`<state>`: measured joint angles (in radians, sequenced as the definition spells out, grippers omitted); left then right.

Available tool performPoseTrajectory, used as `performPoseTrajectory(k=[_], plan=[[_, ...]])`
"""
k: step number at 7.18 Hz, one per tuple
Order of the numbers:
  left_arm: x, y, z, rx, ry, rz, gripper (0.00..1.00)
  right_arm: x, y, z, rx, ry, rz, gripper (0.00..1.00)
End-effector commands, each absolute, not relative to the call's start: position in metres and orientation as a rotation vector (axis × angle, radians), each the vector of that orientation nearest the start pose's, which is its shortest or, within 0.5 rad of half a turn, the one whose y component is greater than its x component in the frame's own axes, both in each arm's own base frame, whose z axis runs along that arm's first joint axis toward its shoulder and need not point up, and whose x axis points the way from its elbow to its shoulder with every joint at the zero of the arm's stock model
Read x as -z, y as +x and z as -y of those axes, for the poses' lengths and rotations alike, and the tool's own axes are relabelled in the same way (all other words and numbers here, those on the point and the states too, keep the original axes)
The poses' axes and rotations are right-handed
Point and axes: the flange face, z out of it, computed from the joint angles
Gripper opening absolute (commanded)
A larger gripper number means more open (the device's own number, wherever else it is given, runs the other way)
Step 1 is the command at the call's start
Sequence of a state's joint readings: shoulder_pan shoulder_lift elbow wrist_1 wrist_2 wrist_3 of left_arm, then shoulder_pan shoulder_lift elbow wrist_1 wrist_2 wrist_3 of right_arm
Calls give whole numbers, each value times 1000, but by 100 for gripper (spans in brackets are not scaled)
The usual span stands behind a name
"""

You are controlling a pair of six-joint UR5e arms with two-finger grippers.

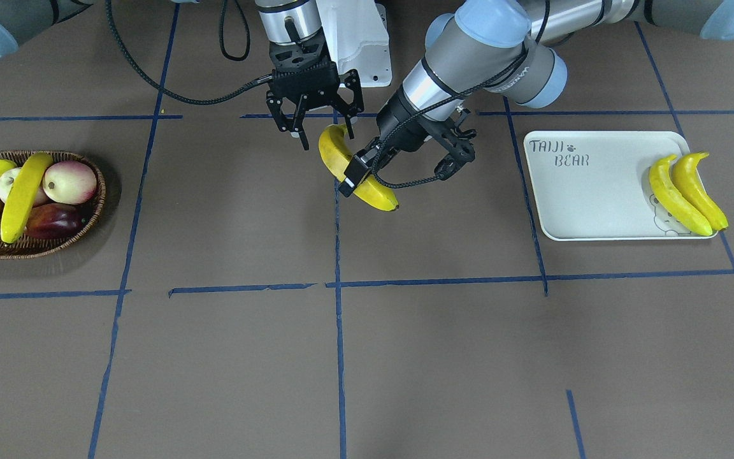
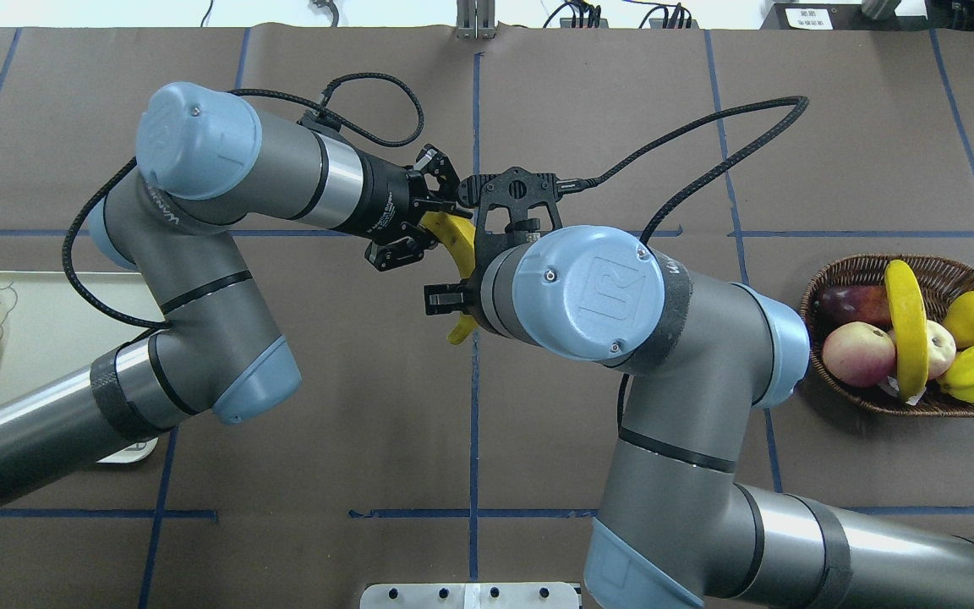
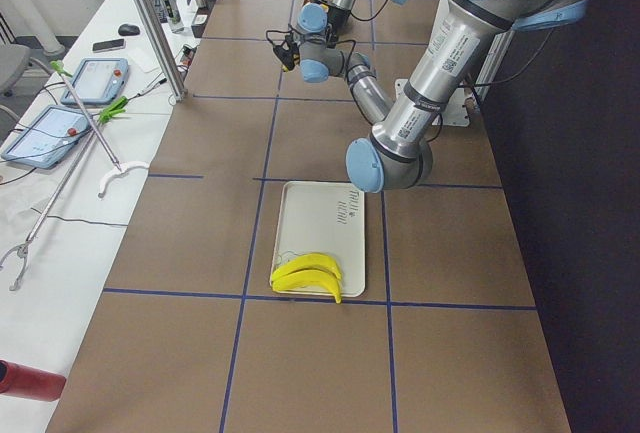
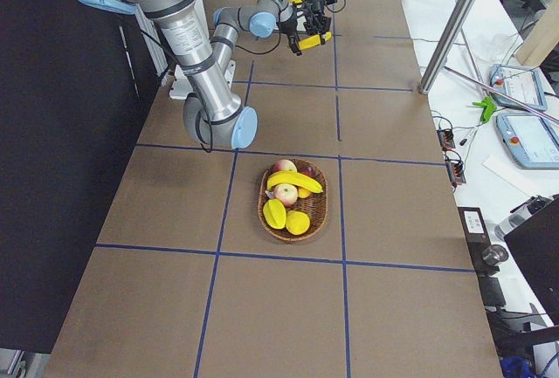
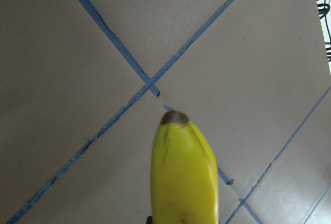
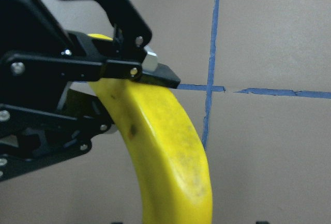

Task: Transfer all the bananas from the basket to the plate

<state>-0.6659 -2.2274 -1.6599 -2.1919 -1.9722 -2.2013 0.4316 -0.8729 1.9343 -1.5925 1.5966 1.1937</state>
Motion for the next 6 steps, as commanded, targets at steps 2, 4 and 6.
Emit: performPoseTrajectory(k=[2, 4, 6], plan=[[-202, 442, 492, 856, -304, -1328, 0, -115, -441, 407, -12, 218, 1020, 99], [-246, 390, 490, 807, -231, -1300, 0, -154, -414, 431, -39, 163, 973, 99], [-329, 325, 493, 746, -169, -1200, 0, -203, -371, 438, 41, 184, 914, 99]])
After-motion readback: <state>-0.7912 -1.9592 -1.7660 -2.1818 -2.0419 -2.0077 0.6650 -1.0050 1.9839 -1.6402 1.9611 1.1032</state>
